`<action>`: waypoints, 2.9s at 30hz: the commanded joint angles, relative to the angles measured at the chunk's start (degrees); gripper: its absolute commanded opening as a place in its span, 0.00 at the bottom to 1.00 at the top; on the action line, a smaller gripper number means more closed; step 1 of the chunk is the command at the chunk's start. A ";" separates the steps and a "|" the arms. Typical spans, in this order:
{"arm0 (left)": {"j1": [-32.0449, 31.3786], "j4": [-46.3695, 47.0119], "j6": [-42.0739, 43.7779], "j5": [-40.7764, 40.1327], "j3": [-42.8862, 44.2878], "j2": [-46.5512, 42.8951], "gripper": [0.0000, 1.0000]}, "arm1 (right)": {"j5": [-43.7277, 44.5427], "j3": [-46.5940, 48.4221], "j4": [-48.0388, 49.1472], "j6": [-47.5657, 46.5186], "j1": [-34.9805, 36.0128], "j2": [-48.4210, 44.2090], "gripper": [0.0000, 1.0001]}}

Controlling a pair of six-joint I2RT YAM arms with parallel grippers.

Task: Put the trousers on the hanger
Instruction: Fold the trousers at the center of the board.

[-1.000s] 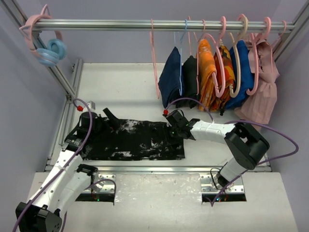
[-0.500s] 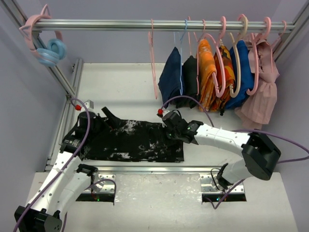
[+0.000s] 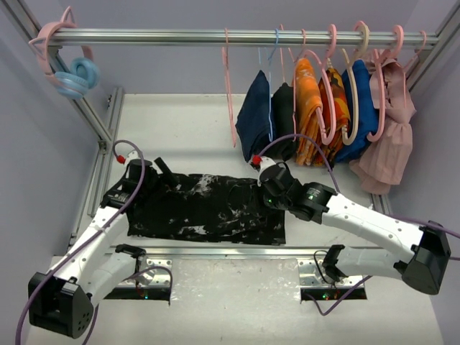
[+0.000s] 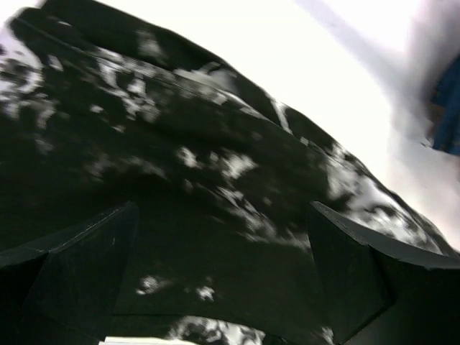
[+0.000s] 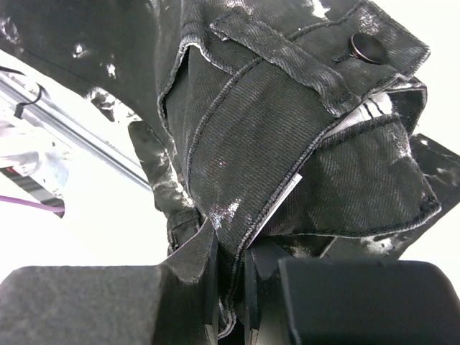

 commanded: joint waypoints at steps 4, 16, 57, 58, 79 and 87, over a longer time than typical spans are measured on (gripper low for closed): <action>-0.71 7.10 -4.56 -5.47 3.39 8.47 1.00 | 7.50 -1.80 -6.07 2.32 0.08 -6.34 0.00; -1.52 12.59 -7.64 -8.36 1.35 19.19 1.00 | 15.39 -15.56 -14.48 7.11 -5.00 -8.98 0.04; 3.89 17.33 -9.90 -9.73 -11.28 -2.84 1.00 | 5.61 1.89 -4.68 -13.58 -7.02 24.99 0.82; 2.37 19.33 -10.18 -8.97 -11.47 0.95 1.00 | 6.12 -0.54 -4.25 -12.37 -7.06 20.49 0.84; -5.25 0.29 -28.78 -27.18 1.43 25.64 1.00 | -10.56 -2.64 8.74 -12.38 -0.84 -2.22 0.87; -3.38 1.57 -28.18 -29.53 4.41 23.72 0.99 | -9.03 -4.40 20.24 -8.17 1.46 14.09 0.64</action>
